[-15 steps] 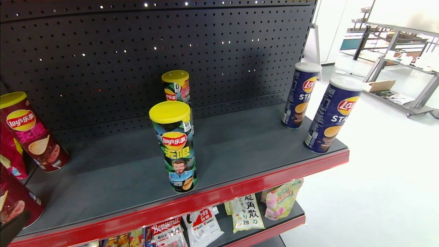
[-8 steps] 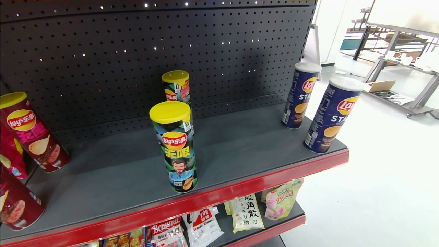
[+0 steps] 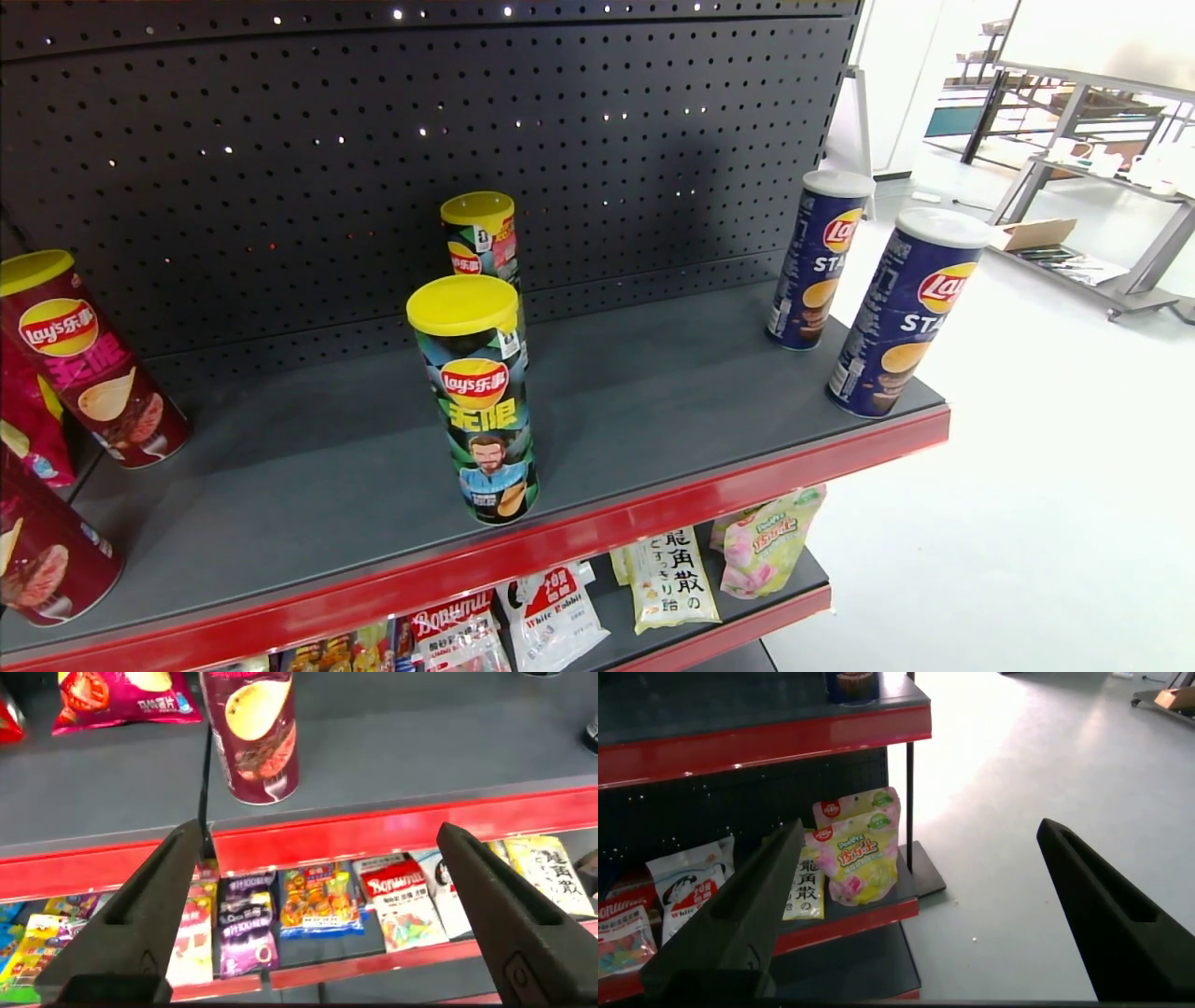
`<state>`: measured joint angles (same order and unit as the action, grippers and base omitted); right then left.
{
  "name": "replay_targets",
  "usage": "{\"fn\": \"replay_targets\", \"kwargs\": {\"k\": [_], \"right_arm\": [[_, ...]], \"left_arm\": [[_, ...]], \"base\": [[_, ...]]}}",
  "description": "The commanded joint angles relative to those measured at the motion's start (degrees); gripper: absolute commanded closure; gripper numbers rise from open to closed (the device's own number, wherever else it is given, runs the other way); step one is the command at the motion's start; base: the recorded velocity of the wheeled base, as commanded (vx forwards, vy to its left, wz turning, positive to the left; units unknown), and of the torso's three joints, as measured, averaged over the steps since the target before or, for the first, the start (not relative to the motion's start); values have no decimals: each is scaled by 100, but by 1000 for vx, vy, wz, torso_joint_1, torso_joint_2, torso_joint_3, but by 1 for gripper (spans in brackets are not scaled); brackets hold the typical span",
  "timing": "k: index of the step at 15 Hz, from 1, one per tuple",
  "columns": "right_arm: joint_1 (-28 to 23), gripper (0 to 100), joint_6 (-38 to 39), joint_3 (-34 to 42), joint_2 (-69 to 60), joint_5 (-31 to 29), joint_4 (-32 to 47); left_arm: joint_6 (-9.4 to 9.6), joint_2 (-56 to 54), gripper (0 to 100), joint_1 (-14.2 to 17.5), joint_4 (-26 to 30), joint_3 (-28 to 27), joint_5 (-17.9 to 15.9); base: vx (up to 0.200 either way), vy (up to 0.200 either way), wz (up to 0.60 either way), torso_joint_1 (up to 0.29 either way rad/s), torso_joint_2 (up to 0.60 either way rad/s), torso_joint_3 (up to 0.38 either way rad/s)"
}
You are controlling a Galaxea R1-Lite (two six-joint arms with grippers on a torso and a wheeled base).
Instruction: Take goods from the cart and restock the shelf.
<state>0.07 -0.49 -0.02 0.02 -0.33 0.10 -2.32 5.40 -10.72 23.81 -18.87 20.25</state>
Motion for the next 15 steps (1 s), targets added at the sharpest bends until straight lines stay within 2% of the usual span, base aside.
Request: {"fn": "replay_targets", "kwargs": {"k": [1, 2, 3, 4, 6, 7, 10, 12, 15], "right_arm": [[1, 0, 5, 2, -2, -2, -1], [1, 0, -13, 2, -2, 7, -1], [1, 0, -13, -6, -2, 7, -1], [1, 0, -13, 2, -2, 7, -1], [1, 0, -13, 2, -2, -2, 8], [1, 0, -13, -6, -2, -2, 8], [1, 0, -13, -6, -2, -2, 8], [1, 0, -22, 2, -2, -2, 8], [1, 0, -22, 2, -2, -2, 8]], "left_arm": [[-14, 49, 0, 87, 36, 6, 14], [-41, 216, 0, 448, 89, -55, 14], [-67, 497, 0, 940, 80, -117, -3], [-120, 541, 0, 1203, 19, -73, -162], [-41, -127, 0, 1063, 36, 112, -988], [12, -435, 0, 1028, 54, 226, -1093], [-76, -522, 0, 1063, 10, 472, -1102], [-67, -522, 0, 1063, -157, 648, -1102], [-129, -522, 0, 1063, -711, 964, -1102]], "base": [[0, 0, 0, 0, 0, 0], [0, 0, 0, 0, 0, 0], [0, 0, 0, 0, 0, 0], [0, 0, 0, 0, 0, 0], [0, 0, 0, 0, 0, 0], [0, 0, 0, 0, 0, 0], [0, 0, 0, 0, 0, 0], [0, 0, 600, 2, 0, 2], [0, 0, 600, 7, 1, 4]]}}
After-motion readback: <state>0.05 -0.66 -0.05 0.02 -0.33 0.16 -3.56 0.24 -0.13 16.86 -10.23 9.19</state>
